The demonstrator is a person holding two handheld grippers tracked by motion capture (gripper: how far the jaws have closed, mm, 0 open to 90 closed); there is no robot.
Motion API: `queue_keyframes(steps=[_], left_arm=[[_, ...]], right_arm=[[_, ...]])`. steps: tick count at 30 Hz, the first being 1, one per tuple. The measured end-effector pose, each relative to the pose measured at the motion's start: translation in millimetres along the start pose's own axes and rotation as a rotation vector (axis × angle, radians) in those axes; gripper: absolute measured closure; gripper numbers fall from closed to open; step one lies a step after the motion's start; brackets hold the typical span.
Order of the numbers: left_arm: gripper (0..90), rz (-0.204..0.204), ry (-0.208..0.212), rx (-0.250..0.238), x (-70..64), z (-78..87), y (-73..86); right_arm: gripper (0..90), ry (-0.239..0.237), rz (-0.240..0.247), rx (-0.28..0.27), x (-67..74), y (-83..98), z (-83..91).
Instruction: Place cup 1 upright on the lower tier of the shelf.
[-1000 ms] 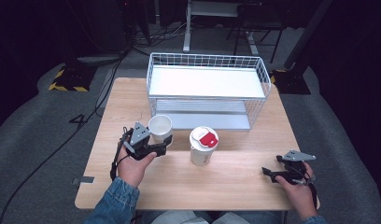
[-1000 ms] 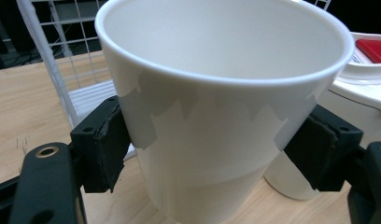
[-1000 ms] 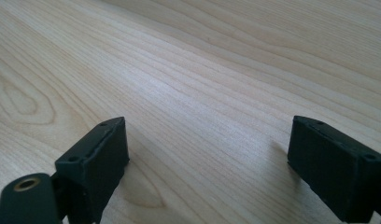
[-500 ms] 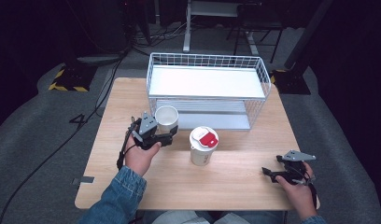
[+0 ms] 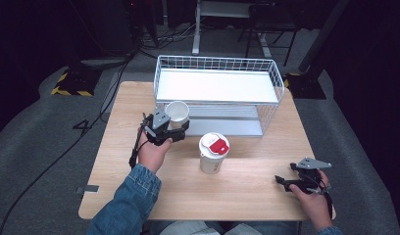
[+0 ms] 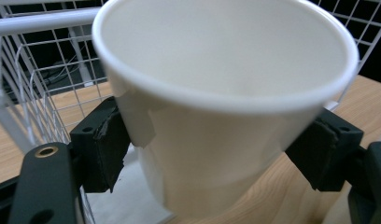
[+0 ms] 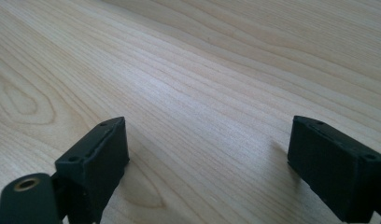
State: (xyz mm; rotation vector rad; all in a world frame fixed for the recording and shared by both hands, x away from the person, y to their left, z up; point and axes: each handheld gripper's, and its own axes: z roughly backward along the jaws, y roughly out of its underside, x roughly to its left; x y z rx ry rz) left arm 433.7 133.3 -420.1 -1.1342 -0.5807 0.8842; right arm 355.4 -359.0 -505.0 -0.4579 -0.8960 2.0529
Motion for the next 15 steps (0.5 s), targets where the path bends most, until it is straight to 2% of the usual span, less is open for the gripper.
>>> queue_keyframes(steps=[10,15], left_arm=[[21.5,-0.012,0.000,0.022,-2.6,-15.5,7.0],[21.6,-0.006,-0.018,0.023,-0.2,-22.8,8.9]], right_arm=[[12.6,0.000,0.000,0.000,0.0,0.0,0.0],[12.6,0.000,0.000,0.000,0.0,0.0,0.0]])
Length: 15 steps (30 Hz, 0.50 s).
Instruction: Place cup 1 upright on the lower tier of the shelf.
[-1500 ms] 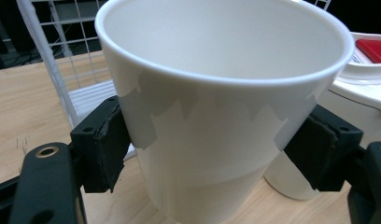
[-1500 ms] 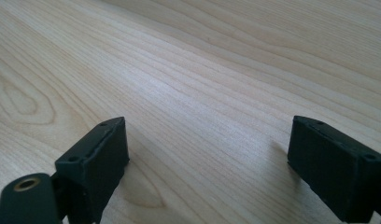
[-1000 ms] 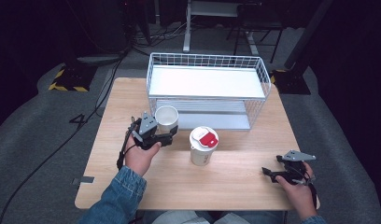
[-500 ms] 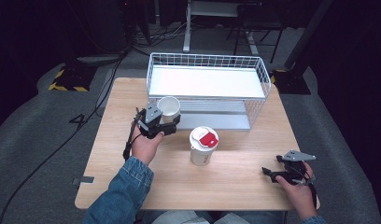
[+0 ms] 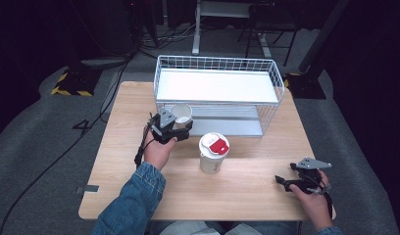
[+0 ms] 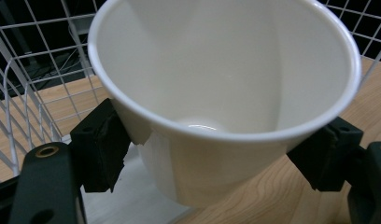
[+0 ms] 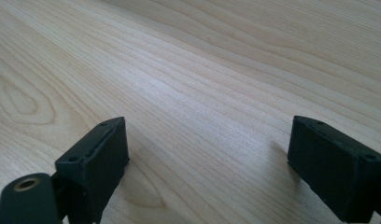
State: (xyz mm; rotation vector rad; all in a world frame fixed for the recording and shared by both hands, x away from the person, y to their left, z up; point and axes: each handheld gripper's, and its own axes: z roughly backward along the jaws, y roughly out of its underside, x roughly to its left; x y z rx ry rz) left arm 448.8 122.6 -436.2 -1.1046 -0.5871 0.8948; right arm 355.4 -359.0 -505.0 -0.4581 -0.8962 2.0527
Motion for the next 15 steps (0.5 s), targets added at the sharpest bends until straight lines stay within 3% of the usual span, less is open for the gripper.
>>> queue_keyframes(steps=[10,15], left_arm=[[21.6,-0.007,-0.040,0.003,1.0,-18.4,0.9],[21.6,0.016,-0.061,0.004,-0.1,-29.5,4.9]], right_arm=[[12.6,0.000,0.000,0.000,-0.1,0.0,0.0],[12.6,0.000,0.000,0.000,0.0,0.0,0.0]])
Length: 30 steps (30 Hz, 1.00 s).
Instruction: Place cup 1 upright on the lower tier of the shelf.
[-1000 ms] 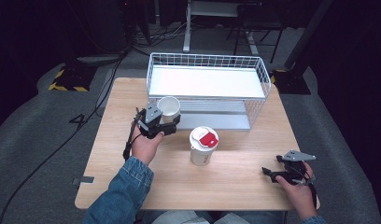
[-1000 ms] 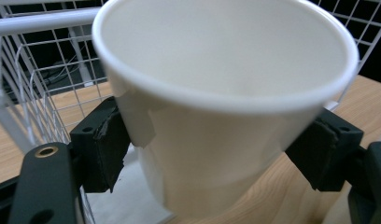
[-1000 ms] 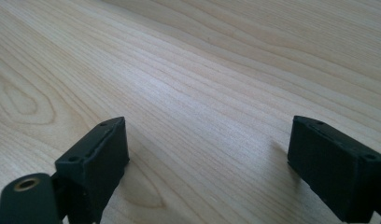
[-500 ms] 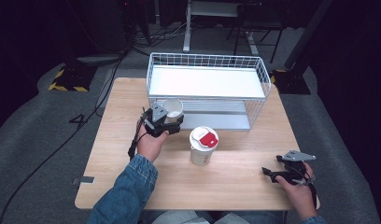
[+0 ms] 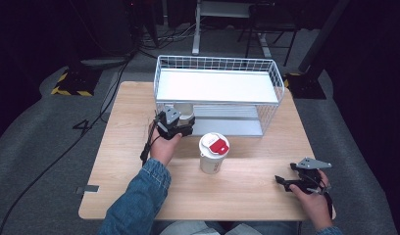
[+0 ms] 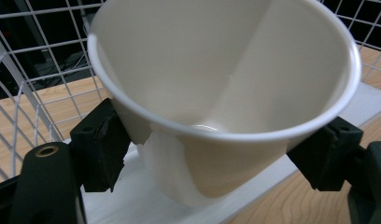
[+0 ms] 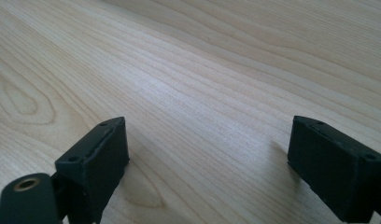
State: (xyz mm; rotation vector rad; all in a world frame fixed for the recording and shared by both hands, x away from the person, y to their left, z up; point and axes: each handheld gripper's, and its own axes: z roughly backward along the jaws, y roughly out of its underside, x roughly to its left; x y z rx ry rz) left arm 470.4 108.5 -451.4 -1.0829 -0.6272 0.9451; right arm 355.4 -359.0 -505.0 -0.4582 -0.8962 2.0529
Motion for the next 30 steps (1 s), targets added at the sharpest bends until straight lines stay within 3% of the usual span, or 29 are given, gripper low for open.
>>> queue_keyframes(steps=[12,18,30], left_arm=[[21.6,0.025,-0.027,0.021,0.4,-19.9,6.0],[21.5,0.066,-0.031,0.038,3.0,-28.1,10.5],[21.1,0.079,-0.040,0.072,5.7,-35.9,12.4]], right_arm=[[12.7,-0.001,0.000,0.001,0.0,0.0,0.0],[12.6,0.000,0.000,0.000,0.0,0.0,0.0],[12.6,0.000,0.000,0.000,0.0,0.0,0.0]])
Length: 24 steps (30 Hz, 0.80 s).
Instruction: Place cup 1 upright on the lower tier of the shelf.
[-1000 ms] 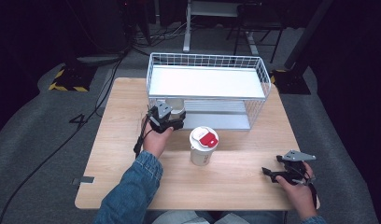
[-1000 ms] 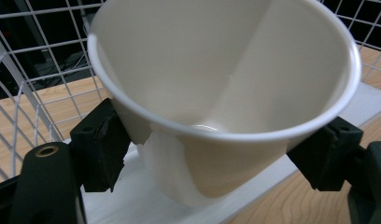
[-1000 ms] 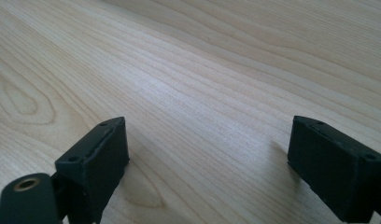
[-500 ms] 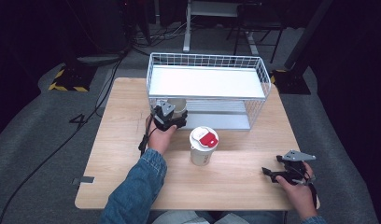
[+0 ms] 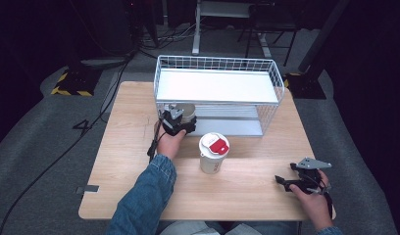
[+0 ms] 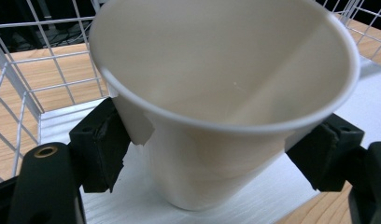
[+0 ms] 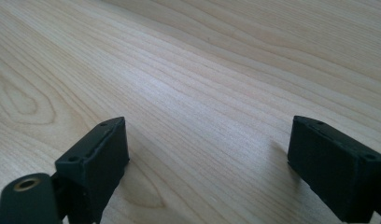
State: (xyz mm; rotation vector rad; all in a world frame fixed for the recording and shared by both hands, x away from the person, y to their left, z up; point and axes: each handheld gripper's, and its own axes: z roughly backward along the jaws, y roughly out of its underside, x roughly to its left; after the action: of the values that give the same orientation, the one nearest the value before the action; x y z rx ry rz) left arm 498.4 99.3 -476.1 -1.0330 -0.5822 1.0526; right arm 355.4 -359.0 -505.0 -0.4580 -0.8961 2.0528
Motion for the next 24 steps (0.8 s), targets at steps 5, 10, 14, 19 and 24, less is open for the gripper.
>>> queue_keyframes(steps=[5,10,14,19,24], left_arm=[[15.5,-0.008,-0.005,-0.011,-1.7,0.1,-1.4],[15.4,-0.030,0.005,-0.012,-5.5,0.5,-1.4],[15.4,-0.025,0.004,-0.013,-6.5,3.5,-1.4],[15.5,-0.035,0.004,-0.014,-6.0,9.2,-2.4],[17.6,-0.038,0.002,-0.020,-3.1,19.8,-3.4]], right_arm=[[12.7,0.000,0.000,0.000,0.0,0.0,0.0],[12.7,0.000,0.000,0.000,0.0,0.0,0.0],[12.6,0.000,0.000,0.000,0.0,0.0,0.0],[12.6,0.000,0.000,0.000,0.0,0.0,0.0],[12.6,0.000,0.000,0.000,0.0,0.0,0.0]])
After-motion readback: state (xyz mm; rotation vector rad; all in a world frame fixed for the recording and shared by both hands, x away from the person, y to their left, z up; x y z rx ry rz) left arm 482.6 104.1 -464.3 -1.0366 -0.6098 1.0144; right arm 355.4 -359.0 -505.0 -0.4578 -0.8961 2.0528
